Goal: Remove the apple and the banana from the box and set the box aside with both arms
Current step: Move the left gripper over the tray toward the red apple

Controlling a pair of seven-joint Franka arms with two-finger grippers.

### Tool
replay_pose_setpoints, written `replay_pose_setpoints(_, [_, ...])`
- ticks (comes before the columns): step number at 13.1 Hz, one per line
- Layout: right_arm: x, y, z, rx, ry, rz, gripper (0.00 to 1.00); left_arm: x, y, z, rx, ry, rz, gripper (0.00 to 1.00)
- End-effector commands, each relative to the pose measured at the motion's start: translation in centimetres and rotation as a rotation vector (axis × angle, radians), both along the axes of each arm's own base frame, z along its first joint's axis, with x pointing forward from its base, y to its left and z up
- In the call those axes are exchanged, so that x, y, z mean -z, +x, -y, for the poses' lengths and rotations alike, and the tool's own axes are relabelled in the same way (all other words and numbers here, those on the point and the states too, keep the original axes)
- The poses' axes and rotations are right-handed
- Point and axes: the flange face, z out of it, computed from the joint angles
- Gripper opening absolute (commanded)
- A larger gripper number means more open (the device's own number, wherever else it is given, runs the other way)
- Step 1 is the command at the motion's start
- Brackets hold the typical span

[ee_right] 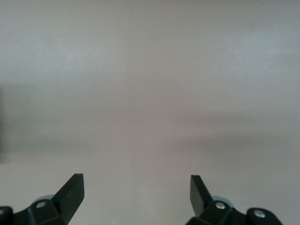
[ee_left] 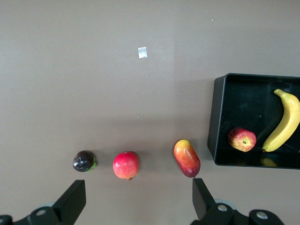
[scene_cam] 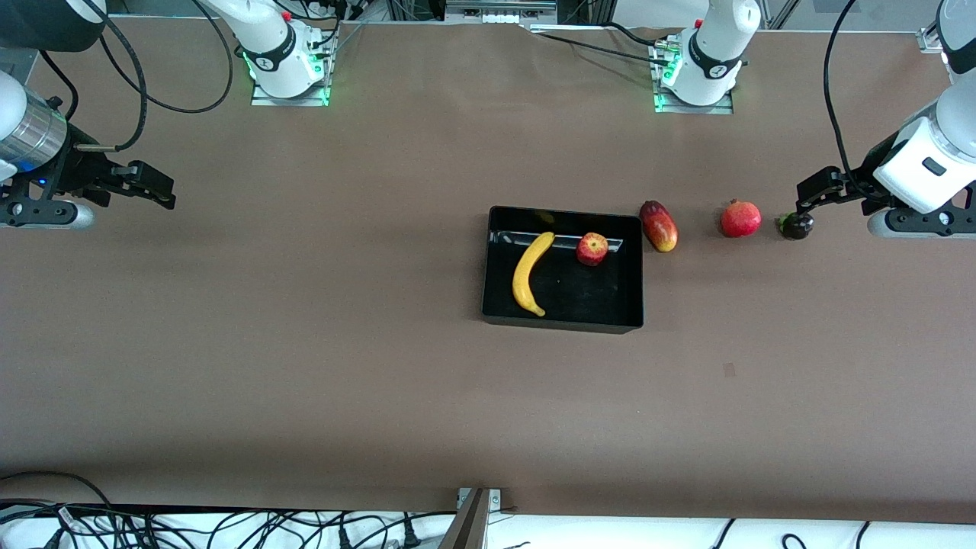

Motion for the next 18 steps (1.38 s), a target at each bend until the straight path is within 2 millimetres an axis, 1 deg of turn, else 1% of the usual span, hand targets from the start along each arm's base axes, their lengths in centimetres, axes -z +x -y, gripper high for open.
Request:
replay_pose_setpoints(1, [-0.3, 0.2, 0.2, 0.0, -0.011, 0.01, 1.0, -0.5, 0.4, 0.0, 0.017, 0.009, -0.006, 1.0])
replay_pose_setpoints(5, [-0.3, 0.2, 0.2, 0.0, -0.01, 0.01, 1.0, -0.3, 0.4, 0.1, 0.021, 0.011, -0.012, 1.0])
replay_pose_setpoints(8, [-0.3, 0.2, 0.2, 0.0, -0.01, 0.011, 1.0, 0.6, -0.3, 0.2, 0.016, 0.015, -0.091, 1.0])
replay_pose_setpoints(9, [-0.3, 0.2, 0.2, 0.0, -0.01, 0.011, 1.0, 1.5, -0.3, 0.7, 0.027, 0.015, -0.128, 1.0])
replay_pose_setpoints(10, [-0.3, 0.2, 0.2, 0.0, -0.01, 0.011, 1.0, 2.2, -0.7, 1.7, 0.048, 0.011, -0.171, 1.0])
replay_pose_setpoints(11, [-0.3, 0.2, 0.2, 0.0, -0.011, 0.012, 1.0, 4.0, -1.0, 2.6, 0.072, 0.013, -0.235, 1.0])
replay_pose_setpoints(12, [-0.3, 0.2, 0.2, 0.0, -0.01, 0.011, 1.0, 6.7, -0.9, 5.5, 0.116, 0.017, -0.293, 1.0])
replay_pose_setpoints(13, [-0.3, 0.2, 0.2, 0.0, -0.01, 0.011, 1.0, 9.0, -0.3, 7.8, 0.141, 0.016, -0.317, 1.0])
replay_pose_setpoints(14, [-0.3, 0.2, 0.3, 0.001, -0.01, 0.011, 1.0, 10.7, 0.3, 10.8, 0.145, 0.015, -0.295, 1.0])
replay_pose_setpoints(15, [-0.3, 0.2, 0.2, 0.0, -0.01, 0.011, 1.0, 12.2, 1.0, 12.6, 0.09, 0.02, -0.266, 1.0])
replay_pose_setpoints(16, [-0.3, 0.2, 0.2, 0.0, -0.01, 0.011, 1.0, 13.6, 1.9, 13.4, 0.027, 0.016, -0.246, 1.0])
replay_pose_setpoints(17, [-0.3, 0.2, 0.2, 0.0, -0.01, 0.011, 1.0, 15.1, 2.2, 15.3, 0.014, 0.012, -0.23, 1.0])
replay_pose_setpoints(18, [-0.3, 0.2, 0.2, 0.0, -0.01, 0.011, 1.0, 17.0, 2.0, 17.5, -0.009, 0.012, -0.227, 1.0])
